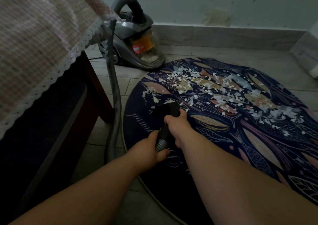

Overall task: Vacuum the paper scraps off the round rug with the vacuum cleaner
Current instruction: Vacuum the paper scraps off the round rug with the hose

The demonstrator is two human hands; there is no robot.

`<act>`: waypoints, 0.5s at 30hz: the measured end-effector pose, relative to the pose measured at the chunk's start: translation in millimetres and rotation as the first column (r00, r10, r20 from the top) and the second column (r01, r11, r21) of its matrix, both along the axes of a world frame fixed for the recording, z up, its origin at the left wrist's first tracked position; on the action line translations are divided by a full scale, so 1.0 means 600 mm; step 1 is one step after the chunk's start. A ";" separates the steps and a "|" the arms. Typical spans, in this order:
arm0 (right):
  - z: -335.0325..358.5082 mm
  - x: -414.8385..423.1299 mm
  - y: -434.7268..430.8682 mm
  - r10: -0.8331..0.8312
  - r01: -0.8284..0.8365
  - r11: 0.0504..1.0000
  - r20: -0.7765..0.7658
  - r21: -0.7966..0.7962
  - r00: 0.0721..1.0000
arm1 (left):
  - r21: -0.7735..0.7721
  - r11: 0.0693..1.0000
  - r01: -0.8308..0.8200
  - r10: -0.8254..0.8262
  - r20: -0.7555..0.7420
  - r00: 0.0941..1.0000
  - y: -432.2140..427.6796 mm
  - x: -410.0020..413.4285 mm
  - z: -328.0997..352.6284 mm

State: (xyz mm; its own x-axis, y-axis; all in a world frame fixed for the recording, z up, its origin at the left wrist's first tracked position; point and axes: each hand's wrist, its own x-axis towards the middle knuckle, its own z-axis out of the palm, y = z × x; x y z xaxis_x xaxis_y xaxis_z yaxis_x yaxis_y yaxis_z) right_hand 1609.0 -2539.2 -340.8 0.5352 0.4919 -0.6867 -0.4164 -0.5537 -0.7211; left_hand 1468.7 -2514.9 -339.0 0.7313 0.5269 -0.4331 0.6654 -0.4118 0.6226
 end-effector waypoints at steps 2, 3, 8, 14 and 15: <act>-0.001 0.006 0.001 0.005 -0.005 1.000 -0.004 0.003 1.000 | 0.012 1.000 -0.005 0.005 0.001 1.000 0.000 0.006 -0.003; -0.001 0.007 0.004 0.012 -0.012 1.000 -0.004 0.005 1.000 | 0.013 1.000 -0.012 0.012 -0.002 1.000 0.002 0.006 -0.004; -0.006 -0.007 0.034 0.073 -0.073 0.997 -0.035 0.014 0.997 | -0.006 0.997 -0.079 0.079 0.001 0.997 0.025 -0.011 -0.010; -0.002 -0.021 0.042 0.096 -0.097 0.995 -0.080 -0.012 0.992 | 0.013 0.997 -0.072 0.072 -0.002 0.997 0.022 -0.016 -0.004; 0.000 -0.021 0.040 0.088 -0.090 0.996 -0.078 -0.018 0.993 | 0.007 0.998 -0.060 0.060 0.009 0.998 0.019 -0.015 -0.002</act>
